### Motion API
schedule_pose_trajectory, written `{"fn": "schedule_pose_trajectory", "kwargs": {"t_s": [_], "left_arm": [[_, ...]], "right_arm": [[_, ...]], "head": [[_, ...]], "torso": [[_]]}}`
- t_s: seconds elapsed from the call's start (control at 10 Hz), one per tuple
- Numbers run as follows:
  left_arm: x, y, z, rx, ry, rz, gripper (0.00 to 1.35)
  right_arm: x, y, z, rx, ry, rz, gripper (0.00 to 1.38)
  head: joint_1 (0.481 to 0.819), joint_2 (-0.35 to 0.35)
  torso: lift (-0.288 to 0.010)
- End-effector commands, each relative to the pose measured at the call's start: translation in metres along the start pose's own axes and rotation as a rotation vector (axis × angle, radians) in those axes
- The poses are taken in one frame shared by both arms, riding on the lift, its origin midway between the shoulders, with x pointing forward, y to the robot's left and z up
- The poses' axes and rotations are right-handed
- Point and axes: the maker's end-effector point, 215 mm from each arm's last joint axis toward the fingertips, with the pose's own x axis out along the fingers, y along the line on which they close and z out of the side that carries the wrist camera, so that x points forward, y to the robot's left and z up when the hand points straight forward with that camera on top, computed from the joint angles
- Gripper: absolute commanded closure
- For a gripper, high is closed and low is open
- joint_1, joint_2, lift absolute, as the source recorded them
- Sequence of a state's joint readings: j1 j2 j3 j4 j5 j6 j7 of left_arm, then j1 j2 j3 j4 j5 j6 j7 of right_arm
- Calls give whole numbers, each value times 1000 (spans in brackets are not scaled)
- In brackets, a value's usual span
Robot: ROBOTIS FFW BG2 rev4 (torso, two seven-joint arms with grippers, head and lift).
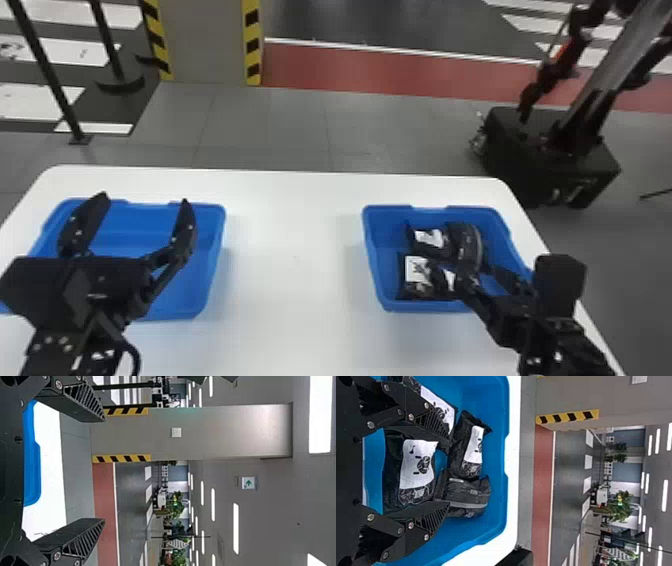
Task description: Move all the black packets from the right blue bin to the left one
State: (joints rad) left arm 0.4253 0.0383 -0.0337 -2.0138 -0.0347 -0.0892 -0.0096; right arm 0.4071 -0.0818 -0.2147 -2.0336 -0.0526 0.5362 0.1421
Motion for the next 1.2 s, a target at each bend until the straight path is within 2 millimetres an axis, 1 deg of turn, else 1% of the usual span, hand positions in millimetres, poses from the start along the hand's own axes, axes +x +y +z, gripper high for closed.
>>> {"fn": "schedule_pose_trajectory", "kwargs": {"t_s": [0.0,0.2,0.3,0.5,0.6,0.7,0.8,0.9,1.0,1.1], "left_arm": [[-1,1,-1,1,2,2,133],[-1,1,-2,2,5,1,133],[-2,2,-3,3,7,4,133],[-1,1,-3,2,7,0,133],[-1,1,-3,4,10,0,133],[-1,1,-4,5,12,0,133],[-1,1,-5,6,15,-1,133],[-1,2,-6,6,17,-1,133],[-2,2,-8,6,22,-1,133],[-2,1,-7,4,22,-2,133]], "right_arm": [[8,-8,-9,-7,51,-15,493],[17,-12,-17,0,96,-19,493],[22,-15,-18,-1,109,-26,493],[26,-25,-19,-1,130,-42,492],[26,-35,-22,-2,152,-63,487],[26,-46,-29,5,186,-84,475],[25,-52,-42,23,235,-95,447],[30,-53,-51,35,271,-101,369],[40,-52,-53,55,289,-94,154],[47,-44,-49,84,283,-66,7]], "head": [[695,-151],[695,-163],[695,-165],[695,-170],[695,-176],[695,-187],[695,-194],[695,-208],[695,-215],[695,-216]], "torso": [[-110],[-110],[-110],[-110],[-110],[-110],[-110],[-110],[-110],[-110]]}}
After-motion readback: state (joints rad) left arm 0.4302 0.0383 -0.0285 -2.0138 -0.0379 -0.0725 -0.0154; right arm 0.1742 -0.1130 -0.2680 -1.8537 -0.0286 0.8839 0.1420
